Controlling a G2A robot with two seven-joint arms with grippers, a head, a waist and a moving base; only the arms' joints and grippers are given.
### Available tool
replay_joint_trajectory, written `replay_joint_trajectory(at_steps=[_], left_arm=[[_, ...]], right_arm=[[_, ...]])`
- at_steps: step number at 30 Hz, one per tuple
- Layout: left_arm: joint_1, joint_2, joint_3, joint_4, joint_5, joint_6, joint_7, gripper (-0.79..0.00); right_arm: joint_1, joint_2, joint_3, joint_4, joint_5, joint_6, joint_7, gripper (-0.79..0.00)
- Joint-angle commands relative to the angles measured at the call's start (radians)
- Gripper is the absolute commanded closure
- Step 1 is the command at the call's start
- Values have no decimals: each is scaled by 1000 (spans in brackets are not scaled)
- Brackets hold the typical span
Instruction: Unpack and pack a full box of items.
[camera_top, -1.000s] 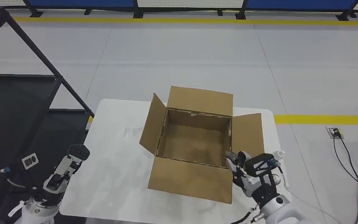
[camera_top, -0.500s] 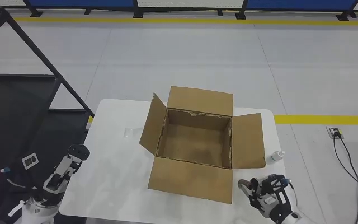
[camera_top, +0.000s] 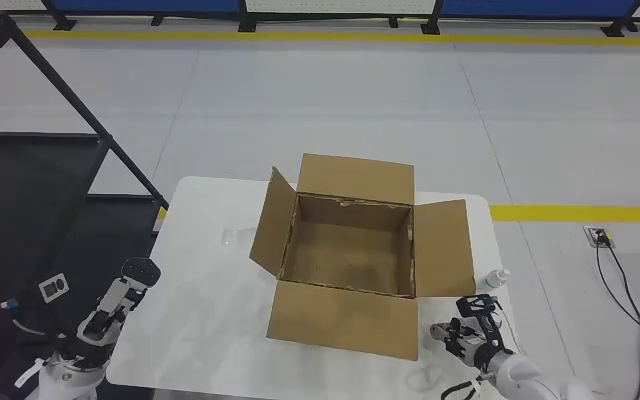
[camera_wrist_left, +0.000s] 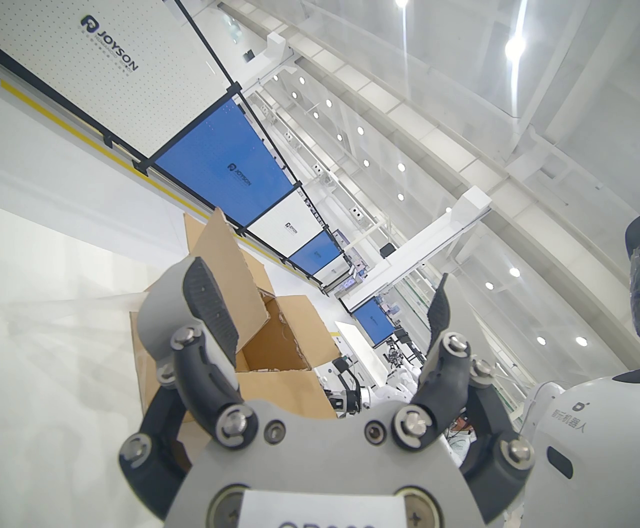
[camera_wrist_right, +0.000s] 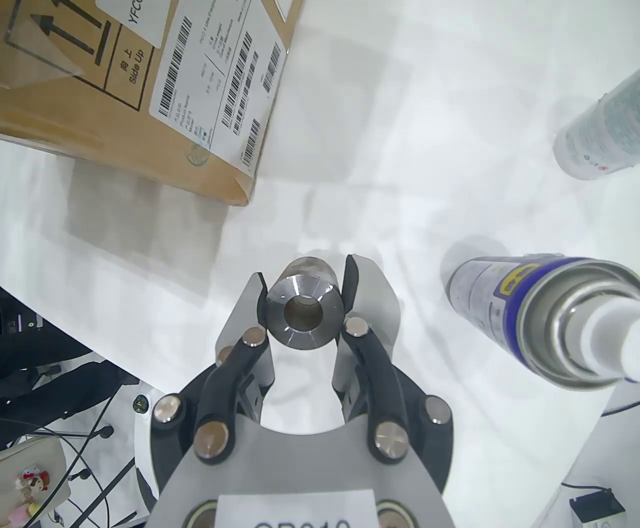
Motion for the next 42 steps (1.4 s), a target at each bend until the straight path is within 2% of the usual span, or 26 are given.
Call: replay_joint_trajectory(at_steps=[1,6,7,10,14,21,23,30,36,37,38,40,42], left_arm=[[0,0,0,0,0,0,0,-785],[0,0,0,0,0,0,0,-785],[0,0,0,0,0,0,0,-785],[0,0,0,0,0,0,0,-785],[0,0,0,0,0,0,0,-785],[0,0,0,0,0,0,0,-785],[0,0,0,0,0,0,0,-785],[0,0,0,0,0,0,0,-785],[0,0,0,0,0,0,0,-785],[0,0,0,0,0,0,0,-785],[0,0,0,0,0,0,0,-785],[0,0,0,0,0,0,0,-785],[0,0,0,0,0,0,0,-785]], right_arm=[[7,2,-4,4,-13,19,21,0],[25,7,-19,12,-22,42,42,0],[29,8,-22,14,-22,45,45,-22],[36,11,-28,20,-27,50,49,-166],[40,15,-37,25,-30,52,53,-262],[45,21,-44,31,-28,54,58,-311],[45,23,-45,33,-26,58,58,-354],[39,29,-49,33,-24,70,52,-372],[-31,31,-21,-63,-26,118,-42,-403],[-52,31,-16,-95,-28,134,-58,-496],[-74,31,-9,-130,-24,148,-78,-686],[-120,30,9,-205,-18,171,-121,-662],[-157,28,23,-273,15,178,-181,-730]])
